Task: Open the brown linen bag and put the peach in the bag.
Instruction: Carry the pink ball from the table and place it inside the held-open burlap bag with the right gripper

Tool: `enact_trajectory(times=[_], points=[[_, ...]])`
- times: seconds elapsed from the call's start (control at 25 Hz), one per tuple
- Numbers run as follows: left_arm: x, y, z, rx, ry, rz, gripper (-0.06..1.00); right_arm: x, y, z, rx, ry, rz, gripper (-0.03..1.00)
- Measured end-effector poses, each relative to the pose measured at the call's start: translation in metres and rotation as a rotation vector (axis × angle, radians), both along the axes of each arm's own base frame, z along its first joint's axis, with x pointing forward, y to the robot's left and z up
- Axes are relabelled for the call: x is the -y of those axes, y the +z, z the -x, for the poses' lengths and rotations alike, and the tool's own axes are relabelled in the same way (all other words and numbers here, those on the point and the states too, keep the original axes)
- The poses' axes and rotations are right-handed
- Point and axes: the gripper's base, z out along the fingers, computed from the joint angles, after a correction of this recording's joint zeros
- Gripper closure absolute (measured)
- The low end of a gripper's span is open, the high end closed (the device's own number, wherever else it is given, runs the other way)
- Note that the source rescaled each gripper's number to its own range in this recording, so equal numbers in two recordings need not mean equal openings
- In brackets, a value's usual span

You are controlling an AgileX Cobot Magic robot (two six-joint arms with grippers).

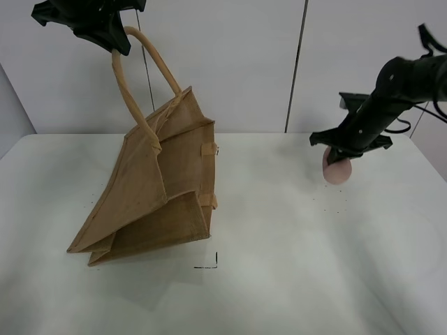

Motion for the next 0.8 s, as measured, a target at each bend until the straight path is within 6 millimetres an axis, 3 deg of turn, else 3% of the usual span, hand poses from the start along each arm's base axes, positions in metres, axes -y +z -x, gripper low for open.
enact_trajectory(times=[0.2, 0.32, 0.48, 0.6, 0.8], points=[[0.000, 0.000, 0.000, 0.000, 0.000, 0.000, 0.94, -0.020, 0.056, 0.011, 0.150, 0.049, -0.214, 0.97], [0.000, 0.000, 0.000, 0.002, -0.006, -0.004, 0.94, -0.043, 0.071, 0.014, 0.200, 0.116, -0.328, 0.97], [0.000, 0.000, 0.000, 0.005, -0.015, -0.009, 0.94, -0.088, 0.087, 0.013, 0.241, 0.224, -0.404, 0.97], [-0.001, 0.003, 0.002, 0.011, -0.015, -0.008, 0.94, -0.124, 0.093, 0.010, 0.264, 0.306, -0.428, 0.97], [-0.001, 0.004, 0.003, 0.013, -0.016, -0.008, 0.94, -0.174, 0.072, -0.005, 0.243, 0.390, -0.445, 0.97]])
